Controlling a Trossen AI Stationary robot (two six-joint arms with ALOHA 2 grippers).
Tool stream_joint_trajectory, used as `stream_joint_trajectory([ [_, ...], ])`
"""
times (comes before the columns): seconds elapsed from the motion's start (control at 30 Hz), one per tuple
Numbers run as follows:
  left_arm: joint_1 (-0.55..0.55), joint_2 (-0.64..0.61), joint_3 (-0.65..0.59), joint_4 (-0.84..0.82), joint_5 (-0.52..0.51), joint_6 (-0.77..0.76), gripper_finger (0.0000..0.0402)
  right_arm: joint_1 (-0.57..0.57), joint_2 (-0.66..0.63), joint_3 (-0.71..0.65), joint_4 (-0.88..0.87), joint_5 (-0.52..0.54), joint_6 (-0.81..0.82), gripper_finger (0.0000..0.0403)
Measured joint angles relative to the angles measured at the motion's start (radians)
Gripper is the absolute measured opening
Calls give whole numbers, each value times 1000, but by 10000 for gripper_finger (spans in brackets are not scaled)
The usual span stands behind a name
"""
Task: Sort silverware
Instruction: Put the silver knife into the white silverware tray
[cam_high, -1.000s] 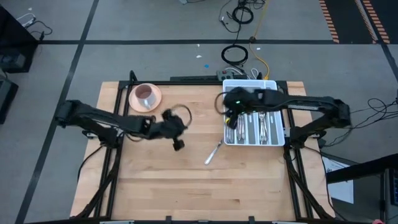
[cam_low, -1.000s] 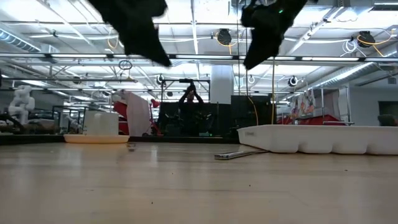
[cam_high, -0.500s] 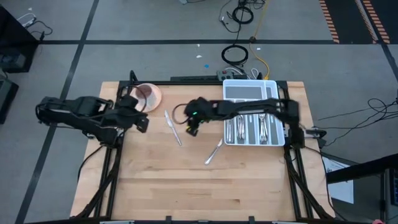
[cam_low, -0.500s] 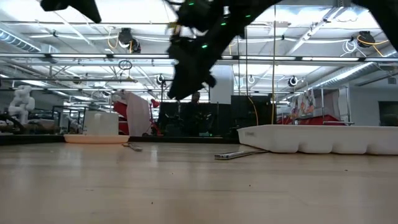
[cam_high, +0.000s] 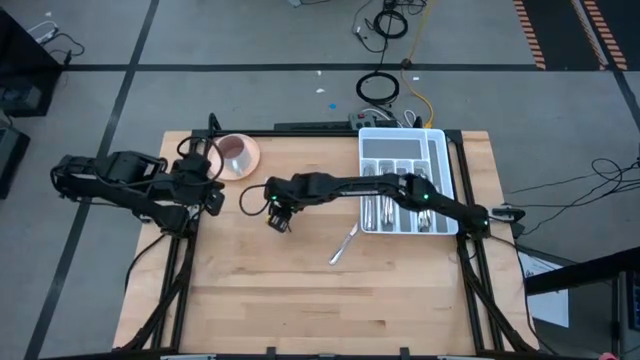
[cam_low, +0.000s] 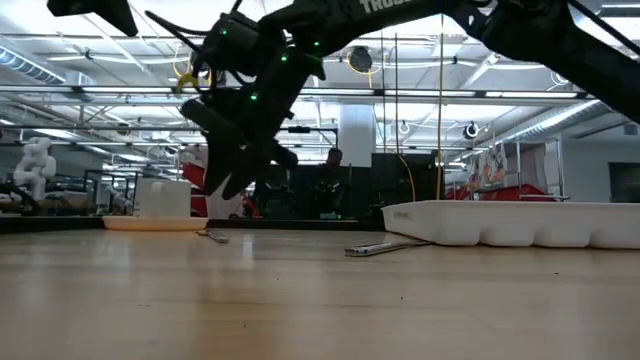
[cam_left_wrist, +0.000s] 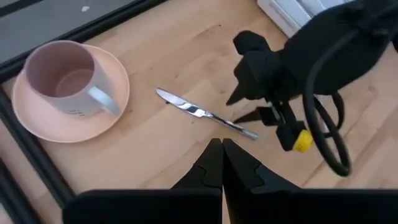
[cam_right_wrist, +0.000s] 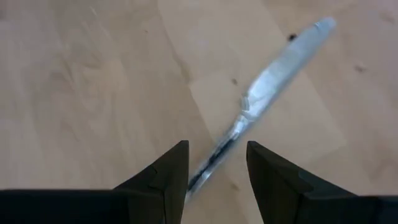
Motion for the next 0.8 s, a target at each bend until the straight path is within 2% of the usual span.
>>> stream_joint_trajectory([
  [0.23, 0, -15, 0, -5, 34, 78, 0, 1, 30, 34, -50, -2, 117, 159],
  [0.37, 0, -22, 0, -7, 46, 119, 0, 14, 30, 34, -19, 11, 159, 185],
  [0.53, 0, -41, 0, -14, 47, 143, 0, 40, 30, 34, -15, 75, 190, 211],
  [0.67, 0, -59, 0, -38, 47, 144, 0, 55, 30, 34, -14, 155, 191, 208],
  [0.8, 0, -70, 0, -36, 47, 144, 0, 58, 42, 34, 2, 160, 207, 201],
])
